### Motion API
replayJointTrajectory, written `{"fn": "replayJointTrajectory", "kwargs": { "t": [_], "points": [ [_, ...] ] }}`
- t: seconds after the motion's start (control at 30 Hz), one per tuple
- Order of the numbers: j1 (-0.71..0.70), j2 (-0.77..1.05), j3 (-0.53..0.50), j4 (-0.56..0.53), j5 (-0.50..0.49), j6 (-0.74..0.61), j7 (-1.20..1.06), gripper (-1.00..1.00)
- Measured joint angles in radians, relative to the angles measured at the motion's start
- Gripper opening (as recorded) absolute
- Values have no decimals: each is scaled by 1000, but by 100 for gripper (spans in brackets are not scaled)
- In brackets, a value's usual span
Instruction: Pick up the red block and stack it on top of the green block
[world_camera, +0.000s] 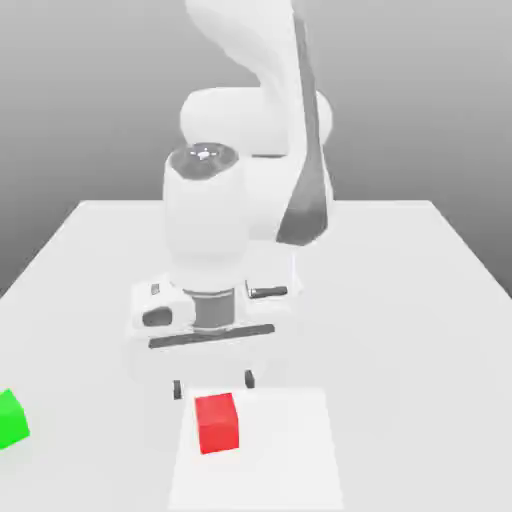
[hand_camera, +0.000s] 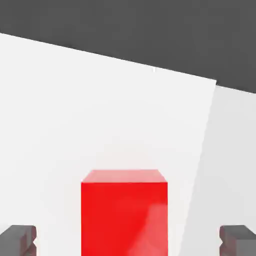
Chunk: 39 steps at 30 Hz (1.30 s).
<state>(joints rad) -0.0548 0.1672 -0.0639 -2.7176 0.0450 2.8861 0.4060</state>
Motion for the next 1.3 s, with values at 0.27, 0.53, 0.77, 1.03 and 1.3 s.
{"fn": "replayJointTrajectory", "kwargs": {
  "t": [0.27, 0.53, 0.77, 1.03, 1.3],
  "points": [
    [-17, 94, 21, 13, 17, 78, -13, -100],
    [-14, -100, 5, -15, -30, -87, 23, -100],
    [-172, -59, -114, 141, 24, -210, 293, -100],
    [-302, 47, -283, 331, 98, -303, 603, -100],
    [-350, 177, -242, 354, 189, -203, 565, 100]
  ]
}}
